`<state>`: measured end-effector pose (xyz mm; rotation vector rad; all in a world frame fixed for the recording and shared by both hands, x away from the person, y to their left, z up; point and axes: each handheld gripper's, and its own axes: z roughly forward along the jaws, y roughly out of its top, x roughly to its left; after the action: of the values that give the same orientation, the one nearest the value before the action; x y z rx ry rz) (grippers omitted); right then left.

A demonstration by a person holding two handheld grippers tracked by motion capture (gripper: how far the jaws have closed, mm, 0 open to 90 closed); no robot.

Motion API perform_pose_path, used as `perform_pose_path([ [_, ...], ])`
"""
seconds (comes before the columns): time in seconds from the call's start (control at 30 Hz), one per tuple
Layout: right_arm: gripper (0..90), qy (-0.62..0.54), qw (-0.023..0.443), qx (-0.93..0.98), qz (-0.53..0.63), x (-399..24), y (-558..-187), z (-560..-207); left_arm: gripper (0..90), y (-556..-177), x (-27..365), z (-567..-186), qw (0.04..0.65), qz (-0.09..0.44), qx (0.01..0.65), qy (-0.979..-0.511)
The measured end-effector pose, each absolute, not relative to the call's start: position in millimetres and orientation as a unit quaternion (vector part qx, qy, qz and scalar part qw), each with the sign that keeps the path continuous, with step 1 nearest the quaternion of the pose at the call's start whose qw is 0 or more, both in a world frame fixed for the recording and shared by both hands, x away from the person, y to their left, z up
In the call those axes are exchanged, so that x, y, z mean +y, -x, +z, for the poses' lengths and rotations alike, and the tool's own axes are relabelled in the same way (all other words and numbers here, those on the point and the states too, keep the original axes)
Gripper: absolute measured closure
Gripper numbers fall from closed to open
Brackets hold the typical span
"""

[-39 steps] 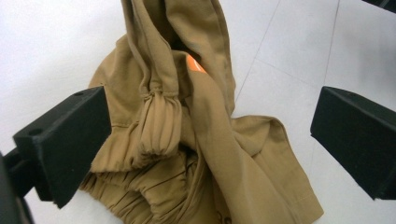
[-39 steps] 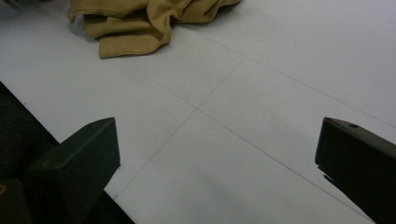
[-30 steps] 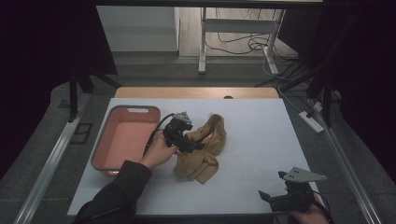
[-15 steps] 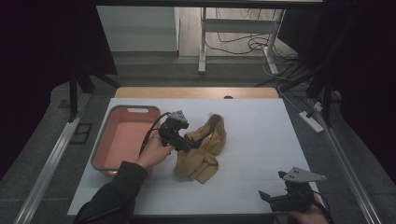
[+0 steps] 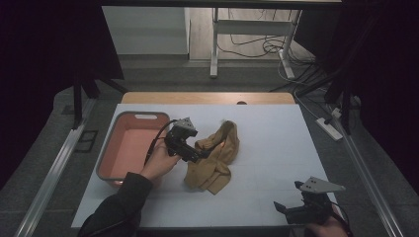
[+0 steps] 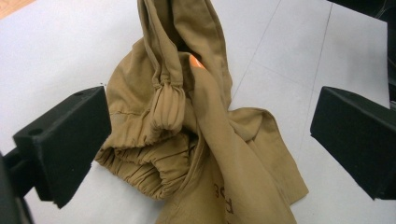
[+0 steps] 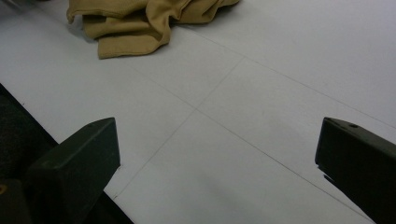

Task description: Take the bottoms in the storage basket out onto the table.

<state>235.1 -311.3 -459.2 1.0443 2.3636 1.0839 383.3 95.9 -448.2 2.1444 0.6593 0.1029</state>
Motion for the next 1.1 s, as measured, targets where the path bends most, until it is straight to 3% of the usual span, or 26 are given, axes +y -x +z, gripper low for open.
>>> perform_pose_path([
  [1.1, 0.1, -0.368, 0.168, 0.830, 0.383, -311.7, -235.0, -458.9, 0.0, -366.0, 111.5, -443.2, 0.446, 0.034, 0.284, -0.848],
])
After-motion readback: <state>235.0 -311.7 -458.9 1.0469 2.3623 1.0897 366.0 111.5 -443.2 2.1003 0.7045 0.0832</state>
